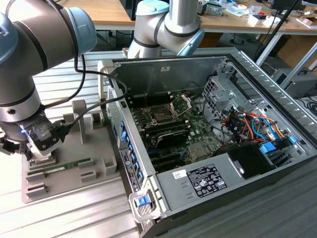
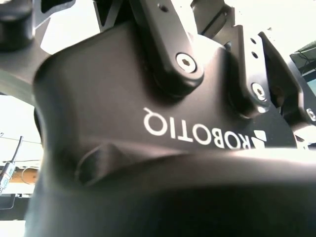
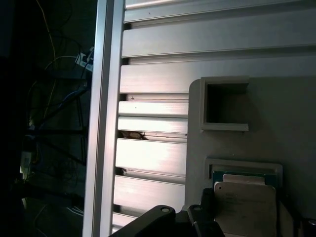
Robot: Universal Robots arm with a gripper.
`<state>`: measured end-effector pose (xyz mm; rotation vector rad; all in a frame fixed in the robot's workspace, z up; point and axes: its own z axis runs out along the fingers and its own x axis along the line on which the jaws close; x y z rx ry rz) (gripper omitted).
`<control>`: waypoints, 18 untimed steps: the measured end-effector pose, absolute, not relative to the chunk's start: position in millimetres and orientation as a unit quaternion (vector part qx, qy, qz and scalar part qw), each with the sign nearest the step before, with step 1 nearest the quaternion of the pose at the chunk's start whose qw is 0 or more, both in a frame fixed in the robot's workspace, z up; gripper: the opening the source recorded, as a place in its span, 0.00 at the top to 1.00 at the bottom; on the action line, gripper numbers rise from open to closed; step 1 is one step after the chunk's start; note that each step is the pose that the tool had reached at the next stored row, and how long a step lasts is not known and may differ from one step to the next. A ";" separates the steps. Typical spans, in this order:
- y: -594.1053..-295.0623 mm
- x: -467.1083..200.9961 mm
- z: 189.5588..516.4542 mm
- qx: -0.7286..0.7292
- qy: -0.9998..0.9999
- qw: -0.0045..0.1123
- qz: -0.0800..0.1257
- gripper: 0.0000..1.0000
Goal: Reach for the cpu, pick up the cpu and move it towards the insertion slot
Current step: 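Pick up the cpu and move it towards the insertion slot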
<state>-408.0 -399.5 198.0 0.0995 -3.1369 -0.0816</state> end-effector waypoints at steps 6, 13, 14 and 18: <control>-399.5 -407.9 200.6 0.032 -0.999 0.001 -0.026 0.45; -399.5 -408.0 202.2 0.032 -0.999 0.001 -0.026 0.45; -399.5 -408.0 202.7 0.032 -0.999 0.001 -0.026 0.45; -399.5 -407.9 204.7 0.032 -0.999 0.001 -0.026 0.45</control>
